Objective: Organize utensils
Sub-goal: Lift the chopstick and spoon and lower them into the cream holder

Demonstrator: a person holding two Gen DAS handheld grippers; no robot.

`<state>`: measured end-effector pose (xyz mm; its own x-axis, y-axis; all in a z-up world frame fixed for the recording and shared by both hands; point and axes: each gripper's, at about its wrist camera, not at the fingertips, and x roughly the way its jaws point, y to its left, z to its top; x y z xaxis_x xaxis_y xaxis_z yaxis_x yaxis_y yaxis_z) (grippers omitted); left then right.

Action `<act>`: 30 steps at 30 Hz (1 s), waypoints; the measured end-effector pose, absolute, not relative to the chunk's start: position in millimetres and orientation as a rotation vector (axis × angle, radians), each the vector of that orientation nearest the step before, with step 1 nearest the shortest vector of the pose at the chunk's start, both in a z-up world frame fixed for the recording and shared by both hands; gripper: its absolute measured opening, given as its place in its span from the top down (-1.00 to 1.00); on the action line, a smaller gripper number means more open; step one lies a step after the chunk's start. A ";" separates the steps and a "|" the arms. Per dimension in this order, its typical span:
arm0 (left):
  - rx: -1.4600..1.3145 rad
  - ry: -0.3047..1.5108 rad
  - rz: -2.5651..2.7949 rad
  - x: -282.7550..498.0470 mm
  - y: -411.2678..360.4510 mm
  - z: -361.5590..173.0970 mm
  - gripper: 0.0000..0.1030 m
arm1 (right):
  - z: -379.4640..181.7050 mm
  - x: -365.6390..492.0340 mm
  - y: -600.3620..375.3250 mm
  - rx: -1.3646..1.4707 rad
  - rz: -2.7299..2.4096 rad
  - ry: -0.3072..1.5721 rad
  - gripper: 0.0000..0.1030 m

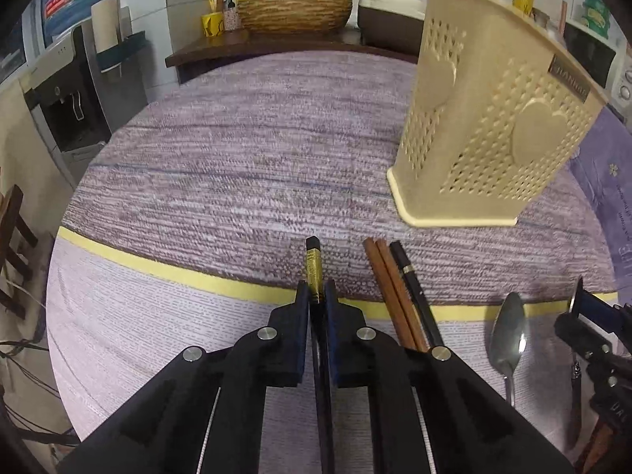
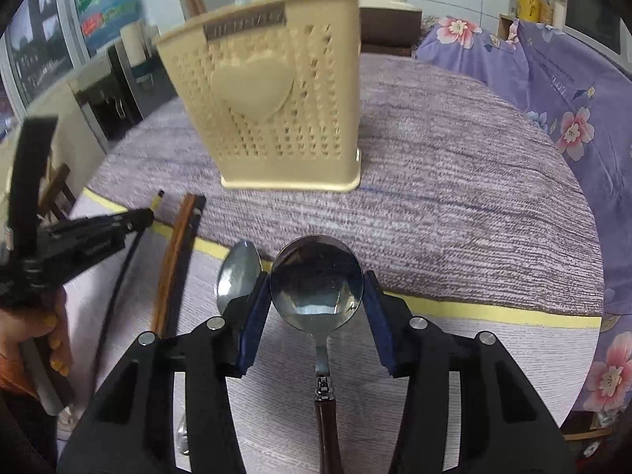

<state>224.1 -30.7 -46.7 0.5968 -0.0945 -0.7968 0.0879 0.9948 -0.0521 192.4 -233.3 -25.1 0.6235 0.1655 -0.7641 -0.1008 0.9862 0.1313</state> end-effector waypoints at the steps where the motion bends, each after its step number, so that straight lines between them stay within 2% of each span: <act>1: -0.012 0.909 -0.109 220.1 -31.5 -41.5 0.82 | -17.6 189.7 -237.6 0.097 0.159 0.866 0.07; 14: -0.078 0.593 -0.185 172.0 -13.5 81.0 0.84 | 69.3 146.1 -272.9 0.194 0.153 0.649 0.07; 26: -0.095 0.549 -0.198 169.5 -3.4 95.9 0.84 | 86.5 141.6 -270.9 0.213 0.183 0.610 0.08; 30: -0.105 0.523 -0.234 171.3 -4.4 116.3 0.84 | 107.5 145.7 -268.6 0.207 0.205 0.565 0.08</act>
<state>171.3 -4.4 116.3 0.8402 -0.2478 -0.4824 0.1945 0.9680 -0.1585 145.7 -268.6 107.5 0.8256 0.2480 -0.5068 -0.1352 0.9590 0.2490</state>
